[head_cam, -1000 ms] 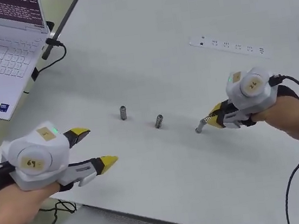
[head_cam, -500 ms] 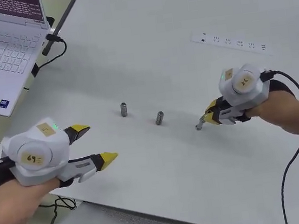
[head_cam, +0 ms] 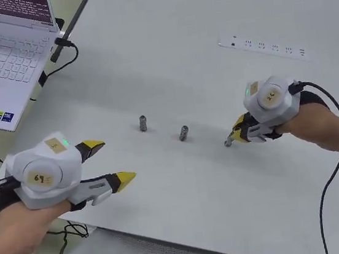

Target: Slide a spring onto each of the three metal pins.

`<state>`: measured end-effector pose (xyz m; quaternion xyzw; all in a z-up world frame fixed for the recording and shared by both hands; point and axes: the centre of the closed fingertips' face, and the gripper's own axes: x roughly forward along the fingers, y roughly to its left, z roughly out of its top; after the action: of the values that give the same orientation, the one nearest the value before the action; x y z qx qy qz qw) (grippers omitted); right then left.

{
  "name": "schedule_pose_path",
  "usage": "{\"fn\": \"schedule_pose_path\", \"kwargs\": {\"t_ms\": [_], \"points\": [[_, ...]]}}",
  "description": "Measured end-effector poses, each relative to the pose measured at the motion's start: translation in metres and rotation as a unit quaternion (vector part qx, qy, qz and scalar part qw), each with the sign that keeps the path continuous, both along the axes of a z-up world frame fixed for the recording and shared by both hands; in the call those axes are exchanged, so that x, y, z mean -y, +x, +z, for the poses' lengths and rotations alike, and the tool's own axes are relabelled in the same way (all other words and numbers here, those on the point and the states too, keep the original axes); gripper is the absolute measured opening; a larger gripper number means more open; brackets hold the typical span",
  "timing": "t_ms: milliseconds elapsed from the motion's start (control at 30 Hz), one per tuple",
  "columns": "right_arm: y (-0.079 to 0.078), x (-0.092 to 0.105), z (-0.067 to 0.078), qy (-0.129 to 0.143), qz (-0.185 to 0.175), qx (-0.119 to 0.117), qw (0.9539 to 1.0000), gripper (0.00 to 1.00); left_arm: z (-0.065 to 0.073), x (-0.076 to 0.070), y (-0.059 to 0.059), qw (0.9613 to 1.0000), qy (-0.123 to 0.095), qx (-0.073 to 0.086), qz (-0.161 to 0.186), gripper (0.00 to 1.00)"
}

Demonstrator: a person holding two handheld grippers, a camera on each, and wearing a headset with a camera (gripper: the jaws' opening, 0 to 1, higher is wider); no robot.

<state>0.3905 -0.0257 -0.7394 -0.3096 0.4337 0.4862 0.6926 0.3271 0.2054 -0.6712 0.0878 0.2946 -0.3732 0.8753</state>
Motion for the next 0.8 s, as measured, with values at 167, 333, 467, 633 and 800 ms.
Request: {"fn": "schedule_pose_path", "kwargs": {"t_ms": [167, 333, 467, 633, 800], "points": [[-0.001, -0.001, -0.005, -0.002, 0.001, -0.003, 1.0000, 0.08, 0.000, 0.000, 0.000, 1.0000, 0.001, -0.001, -0.001, 0.48], [-0.001, -0.001, -0.011, -0.006, 0.003, -0.005, 1.0000, 0.08, 0.001, 0.000, 0.000, 1.0000, 0.002, -0.001, 0.000, 0.48], [0.000, -0.001, -0.016, -0.008, 0.004, -0.007, 0.9999, 0.09, 0.000, 0.000, -0.001, 1.0000, 0.003, -0.002, -0.001, 0.48], [0.001, -0.001, -0.020, -0.009, 0.005, -0.008, 0.9999, 0.09, 0.000, -0.001, -0.001, 1.0000, 0.004, -0.002, 0.000, 0.48], [0.002, -0.001, -0.022, -0.009, 0.005, -0.008, 0.9999, 0.09, 0.000, -0.001, -0.001, 1.0000, 0.004, -0.003, 0.000, 0.48]]}}
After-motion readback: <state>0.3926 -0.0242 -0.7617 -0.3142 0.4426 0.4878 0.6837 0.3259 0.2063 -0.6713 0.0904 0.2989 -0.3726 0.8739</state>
